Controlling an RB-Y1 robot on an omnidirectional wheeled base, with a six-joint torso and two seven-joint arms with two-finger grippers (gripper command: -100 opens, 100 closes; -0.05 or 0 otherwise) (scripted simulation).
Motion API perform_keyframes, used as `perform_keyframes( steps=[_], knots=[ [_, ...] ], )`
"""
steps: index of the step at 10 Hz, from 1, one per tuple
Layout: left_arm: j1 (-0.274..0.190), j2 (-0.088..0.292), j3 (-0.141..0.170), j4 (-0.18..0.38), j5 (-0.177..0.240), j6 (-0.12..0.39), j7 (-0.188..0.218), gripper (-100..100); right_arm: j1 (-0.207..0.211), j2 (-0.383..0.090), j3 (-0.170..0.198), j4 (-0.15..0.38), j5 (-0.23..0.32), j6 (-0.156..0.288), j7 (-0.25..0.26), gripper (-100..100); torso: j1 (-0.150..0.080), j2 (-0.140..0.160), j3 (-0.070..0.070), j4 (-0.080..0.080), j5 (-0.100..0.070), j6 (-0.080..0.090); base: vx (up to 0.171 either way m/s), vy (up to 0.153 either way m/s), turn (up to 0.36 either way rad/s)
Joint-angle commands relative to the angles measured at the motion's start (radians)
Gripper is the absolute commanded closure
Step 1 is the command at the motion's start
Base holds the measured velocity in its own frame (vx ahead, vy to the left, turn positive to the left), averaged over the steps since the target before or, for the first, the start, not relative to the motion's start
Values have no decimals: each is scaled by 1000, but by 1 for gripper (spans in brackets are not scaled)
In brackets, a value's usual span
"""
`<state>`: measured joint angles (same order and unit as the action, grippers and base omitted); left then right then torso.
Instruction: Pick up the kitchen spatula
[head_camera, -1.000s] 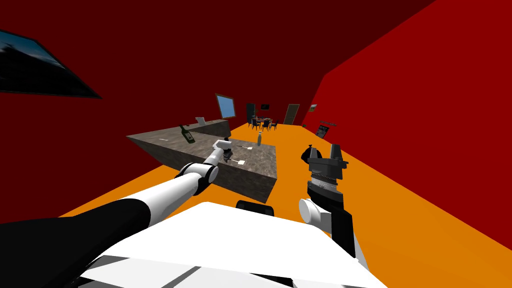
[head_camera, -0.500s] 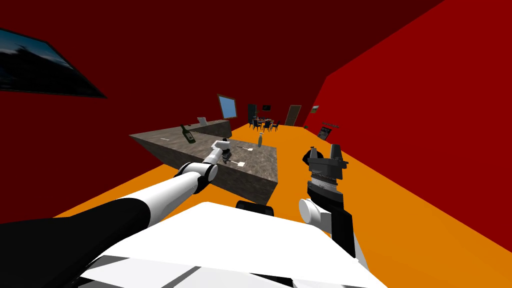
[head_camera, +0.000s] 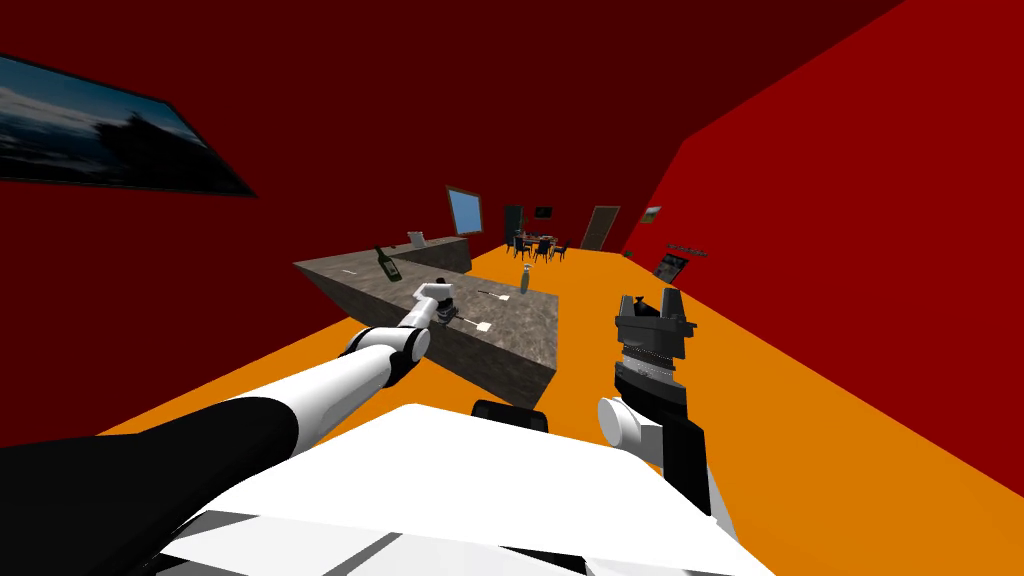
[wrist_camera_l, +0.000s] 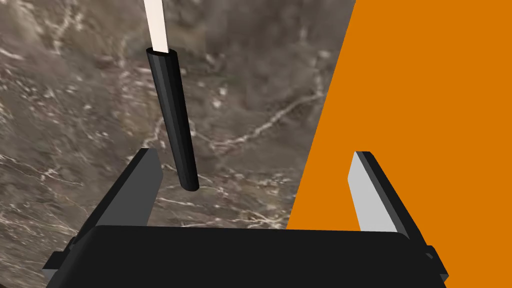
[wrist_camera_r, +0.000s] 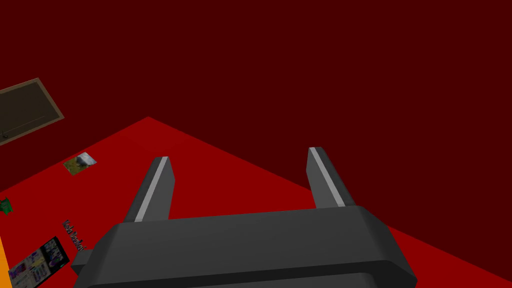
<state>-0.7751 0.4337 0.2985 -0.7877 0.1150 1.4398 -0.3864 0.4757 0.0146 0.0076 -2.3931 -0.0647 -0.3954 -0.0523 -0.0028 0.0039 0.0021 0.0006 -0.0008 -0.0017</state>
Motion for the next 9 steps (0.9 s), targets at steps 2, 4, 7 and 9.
perform_keyframes(
  steps=[2,4,7,9],
  knots=[
    [8,5,13,-7,2,4,-77,-100,0,0,0,0,0,0,0,0,2,-1,-1,0,0,1,-3,-5,15],
    [8,5,13,-7,2,4,-77,-100,0,0,0,0,0,0,0,0,4,-3,-2,-1,1,1,-3,-5,16],
    [8,5,13,-7,2,4,-77,-100,0,0,0,0,0,0,0,0,4,-3,-2,-1,1,1,5,9,-27],
    [1,-6,-7,2,2,-1,-38,-100,0,0,0,0,0,0,0,0,5,-3,-2,-1,1,1,-5,34,-81]
  ],
)
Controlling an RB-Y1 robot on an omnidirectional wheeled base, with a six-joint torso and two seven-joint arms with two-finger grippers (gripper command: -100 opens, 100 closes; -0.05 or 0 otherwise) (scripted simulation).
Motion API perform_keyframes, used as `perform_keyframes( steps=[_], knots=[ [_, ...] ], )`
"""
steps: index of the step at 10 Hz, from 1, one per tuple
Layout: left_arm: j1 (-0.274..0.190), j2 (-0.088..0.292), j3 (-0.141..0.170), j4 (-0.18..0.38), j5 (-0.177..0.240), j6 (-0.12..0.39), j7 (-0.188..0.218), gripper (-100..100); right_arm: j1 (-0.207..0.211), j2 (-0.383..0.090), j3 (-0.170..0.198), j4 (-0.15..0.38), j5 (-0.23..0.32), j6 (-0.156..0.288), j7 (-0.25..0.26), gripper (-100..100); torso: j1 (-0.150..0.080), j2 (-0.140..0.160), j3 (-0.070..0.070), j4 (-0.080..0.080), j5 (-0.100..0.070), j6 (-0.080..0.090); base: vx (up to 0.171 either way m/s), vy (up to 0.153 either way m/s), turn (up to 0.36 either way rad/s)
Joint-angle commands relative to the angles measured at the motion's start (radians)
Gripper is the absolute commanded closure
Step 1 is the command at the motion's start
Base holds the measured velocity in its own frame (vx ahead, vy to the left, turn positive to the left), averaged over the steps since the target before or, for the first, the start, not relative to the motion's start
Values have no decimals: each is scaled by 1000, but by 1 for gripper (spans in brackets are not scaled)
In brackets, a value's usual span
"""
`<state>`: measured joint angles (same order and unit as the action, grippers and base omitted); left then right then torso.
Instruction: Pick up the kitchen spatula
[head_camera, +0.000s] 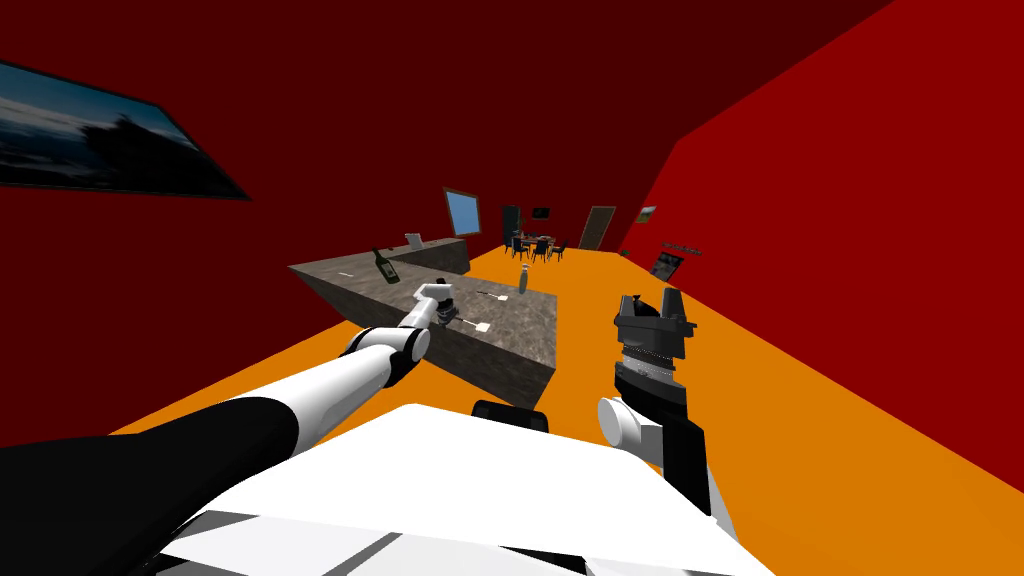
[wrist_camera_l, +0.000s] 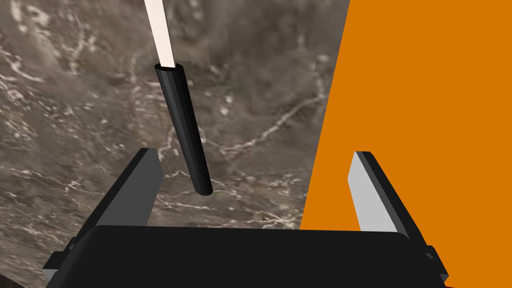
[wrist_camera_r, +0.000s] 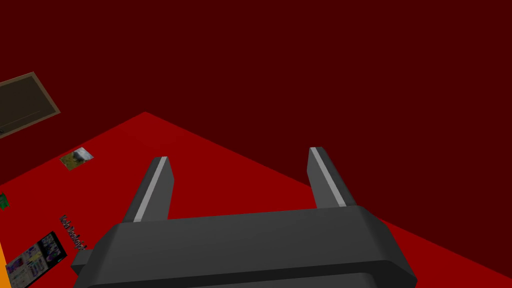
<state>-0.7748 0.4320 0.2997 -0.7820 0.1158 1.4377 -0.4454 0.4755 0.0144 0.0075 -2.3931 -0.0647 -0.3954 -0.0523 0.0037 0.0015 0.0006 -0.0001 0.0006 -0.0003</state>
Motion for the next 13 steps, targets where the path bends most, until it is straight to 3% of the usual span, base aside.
perform_keyframes(
  steps=[1,2,7,8,10,11,13],
  knots=[
    [-5,-15,-28,5,0,-5,50,-100,0,0,0,0,0,0,0,0,0,0,0,0,0,0,-25,129,-206],
    [-5,-15,-28,5,0,-5,60,-100,0,0,0,0,0,0,0,0,4,1,0,0,1,0,-45,130,-62],
    [-30,-57,-106,41,-2,-27,201,-100,0,0,0,0,0,0,0,0,3,3,2,1,1,-1,-60,121,-123],
    [-30,-57,-106,41,-2,-27,216,-100,0,0,0,0,0,0,0,0,4,4,2,1,1,-1,-50,98,-77],
    [-43,-78,-146,58,-4,-38,280,-100,0,0,0,0,0,0,0,0,4,2,1,1,1,-1,-46,121,-145],
    [-43,-78,-146,58,-4,-38,295,-100,0,0,0,0,0,0,0,0,6,2,1,1,1,-1,-54,122,-73],
    [-55,-99,-185,76,-5,-49,358,-100,0,0,0,0,0,0,0,0,3,2,1,1,1,-1,-65,103,-139]
  ],
)
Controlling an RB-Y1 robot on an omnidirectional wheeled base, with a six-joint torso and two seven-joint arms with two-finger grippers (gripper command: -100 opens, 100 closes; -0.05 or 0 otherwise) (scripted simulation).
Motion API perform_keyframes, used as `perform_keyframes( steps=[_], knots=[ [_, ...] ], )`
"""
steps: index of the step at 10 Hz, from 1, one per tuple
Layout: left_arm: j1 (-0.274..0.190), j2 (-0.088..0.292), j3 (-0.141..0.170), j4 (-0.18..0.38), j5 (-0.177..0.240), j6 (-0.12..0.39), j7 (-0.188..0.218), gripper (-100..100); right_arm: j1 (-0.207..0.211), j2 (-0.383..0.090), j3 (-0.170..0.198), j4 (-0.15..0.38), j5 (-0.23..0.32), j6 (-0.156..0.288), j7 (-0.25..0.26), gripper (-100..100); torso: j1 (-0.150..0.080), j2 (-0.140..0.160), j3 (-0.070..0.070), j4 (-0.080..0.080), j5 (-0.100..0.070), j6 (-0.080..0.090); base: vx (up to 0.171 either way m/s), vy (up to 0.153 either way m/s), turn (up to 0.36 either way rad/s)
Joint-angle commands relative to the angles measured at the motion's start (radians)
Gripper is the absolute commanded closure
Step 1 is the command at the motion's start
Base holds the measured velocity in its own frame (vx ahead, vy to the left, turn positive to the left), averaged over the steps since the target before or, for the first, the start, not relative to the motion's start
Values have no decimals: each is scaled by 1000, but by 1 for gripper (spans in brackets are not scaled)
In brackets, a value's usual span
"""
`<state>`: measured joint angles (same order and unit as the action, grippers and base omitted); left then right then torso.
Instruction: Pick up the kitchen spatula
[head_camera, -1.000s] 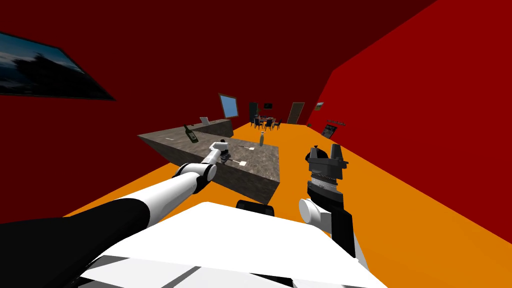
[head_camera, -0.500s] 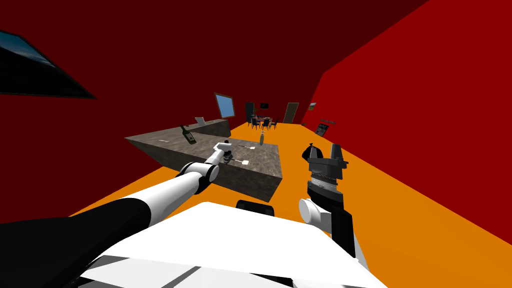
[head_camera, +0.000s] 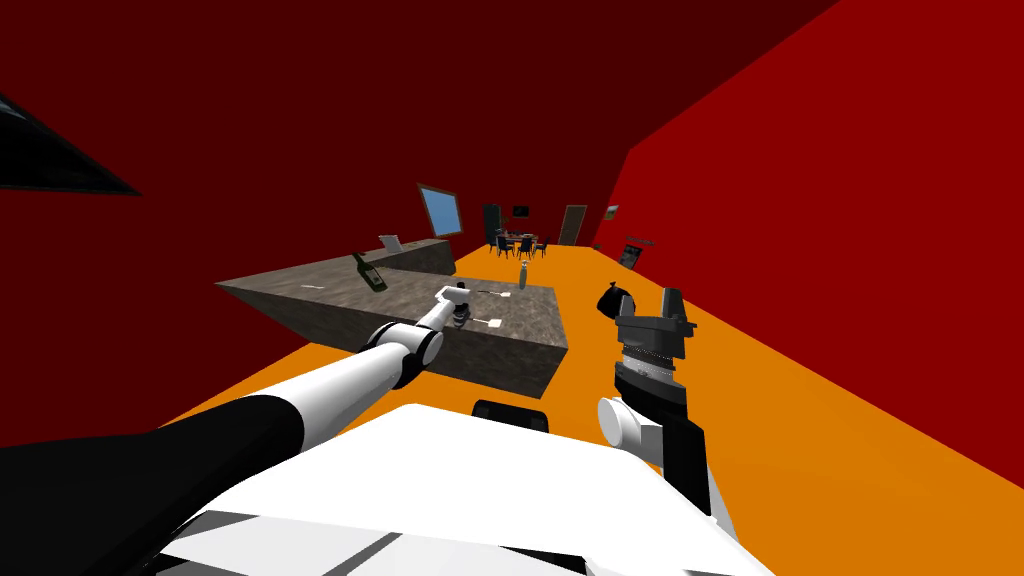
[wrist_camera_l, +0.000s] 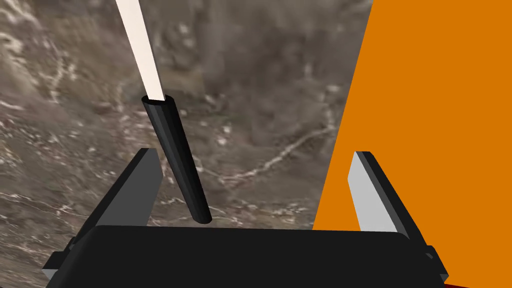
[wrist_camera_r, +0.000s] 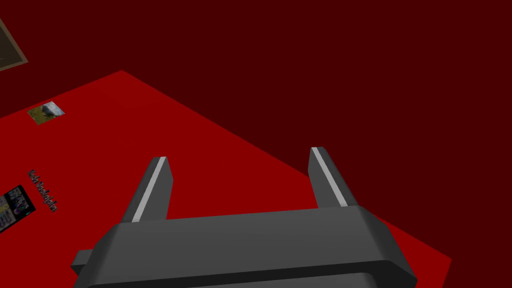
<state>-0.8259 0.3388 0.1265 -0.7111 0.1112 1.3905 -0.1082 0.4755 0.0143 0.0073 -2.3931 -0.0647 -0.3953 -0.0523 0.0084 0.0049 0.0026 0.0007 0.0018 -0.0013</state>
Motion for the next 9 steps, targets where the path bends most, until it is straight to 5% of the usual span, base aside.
perform_keyframes(
  steps=[1,2,3,7,8,9],
  knots=[
    [-4,-6,-12,5,0,-2,36,-100,0,0,0,0,0,0,0,0,0,0,0,0,0,0,-66,110,-73],
    [-6,-5,-9,8,0,-2,22,-100,0,0,0,0,0,0,0,0,0,-1,0,0,0,-1,-21,41,-15],
    [-7,-5,-9,9,0,-4,27,100,0,0,0,0,0,0,0,0,-3,-2,-1,0,-1,-1,-1,9,-6],
    [1,-9,-9,16,1,6,27,100,0,0,0,0,0,0,0,0,-4,-15,-7,1,-2,3,-14,-2,14],
    [2,-9,-9,16,1,6,27,0,0,0,0,0,0,0,0,0,-4,-16,-8,1,-2,3,0,0,0],
    [2,5,8,-4,0,4,-4,100,0,0,0,0,0,0,0,0,-3,-17,-8,0,-2,3,50,-47,104]
  ],
)
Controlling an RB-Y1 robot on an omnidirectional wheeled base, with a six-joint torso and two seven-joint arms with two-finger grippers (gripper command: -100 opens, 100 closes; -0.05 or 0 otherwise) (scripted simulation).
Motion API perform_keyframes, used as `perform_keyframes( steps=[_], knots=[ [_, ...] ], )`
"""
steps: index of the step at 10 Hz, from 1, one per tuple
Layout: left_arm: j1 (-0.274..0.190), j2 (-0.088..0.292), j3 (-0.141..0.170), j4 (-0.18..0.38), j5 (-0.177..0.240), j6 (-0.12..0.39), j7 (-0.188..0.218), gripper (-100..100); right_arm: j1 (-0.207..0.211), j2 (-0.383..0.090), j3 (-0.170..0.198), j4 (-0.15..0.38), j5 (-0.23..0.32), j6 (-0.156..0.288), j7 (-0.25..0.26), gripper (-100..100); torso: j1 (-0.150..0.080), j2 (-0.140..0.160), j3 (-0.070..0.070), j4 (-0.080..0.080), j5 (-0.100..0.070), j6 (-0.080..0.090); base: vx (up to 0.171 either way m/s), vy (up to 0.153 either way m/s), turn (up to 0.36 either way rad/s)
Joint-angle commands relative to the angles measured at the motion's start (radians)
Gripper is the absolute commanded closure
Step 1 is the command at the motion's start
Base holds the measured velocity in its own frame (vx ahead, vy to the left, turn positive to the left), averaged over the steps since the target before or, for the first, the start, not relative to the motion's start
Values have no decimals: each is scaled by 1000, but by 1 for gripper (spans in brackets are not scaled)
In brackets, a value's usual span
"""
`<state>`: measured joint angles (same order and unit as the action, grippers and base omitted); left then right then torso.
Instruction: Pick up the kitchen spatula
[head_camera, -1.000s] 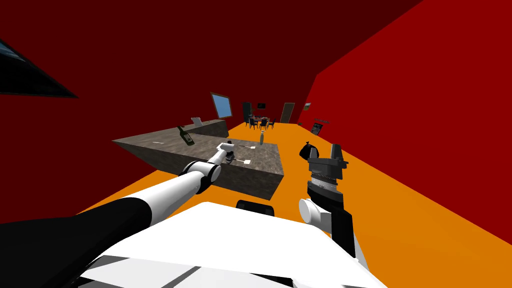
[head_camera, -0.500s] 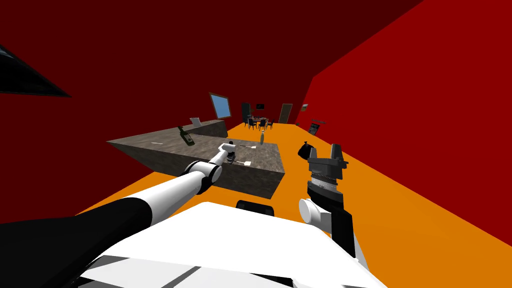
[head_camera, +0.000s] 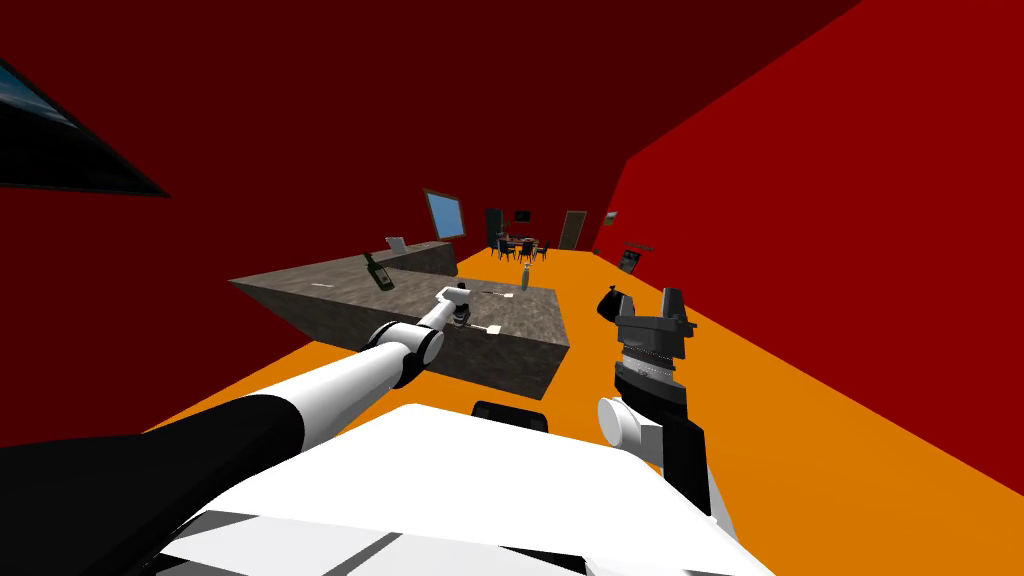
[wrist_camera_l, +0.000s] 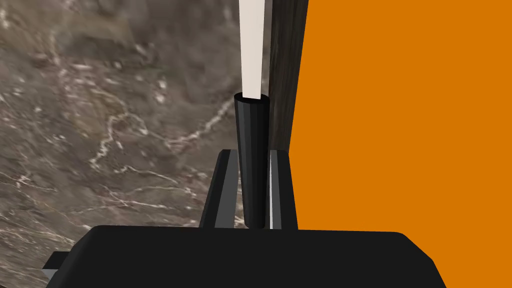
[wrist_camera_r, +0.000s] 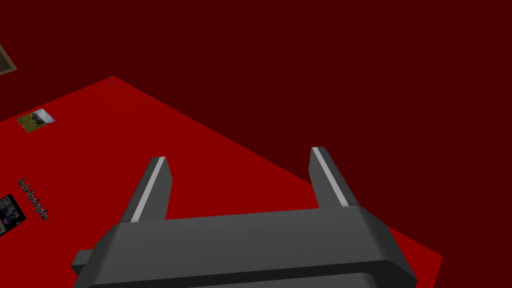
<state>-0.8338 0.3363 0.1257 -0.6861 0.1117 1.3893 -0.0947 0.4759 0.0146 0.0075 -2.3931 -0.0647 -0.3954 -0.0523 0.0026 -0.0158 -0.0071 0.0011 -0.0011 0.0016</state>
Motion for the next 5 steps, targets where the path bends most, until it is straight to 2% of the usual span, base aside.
perform_keyframes(
  steps=[1,3,4,5],
  knots=[
    [10,7,9,-29,0,5,-17,100,0,0,0,0,0,0,0,0,0,0,0,0,0,0,86,-90,79],
    [22,28,48,-46,1,16,-85,100,0,0,0,0,0,0,0,0,-5,-3,-2,-1,-1,0,80,-125,142],
    [22,28,48,-46,1,16,-95,100,0,0,0,0,0,0,0,0,-6,-3,-2,-1,-1,-1,68,-107,92],
    [29,39,68,-55,2,22,-134,100,0,0,0,0,0,0,0,0,-5,-3,-2,-1,-1,1,50,-112,87]
  ],
)
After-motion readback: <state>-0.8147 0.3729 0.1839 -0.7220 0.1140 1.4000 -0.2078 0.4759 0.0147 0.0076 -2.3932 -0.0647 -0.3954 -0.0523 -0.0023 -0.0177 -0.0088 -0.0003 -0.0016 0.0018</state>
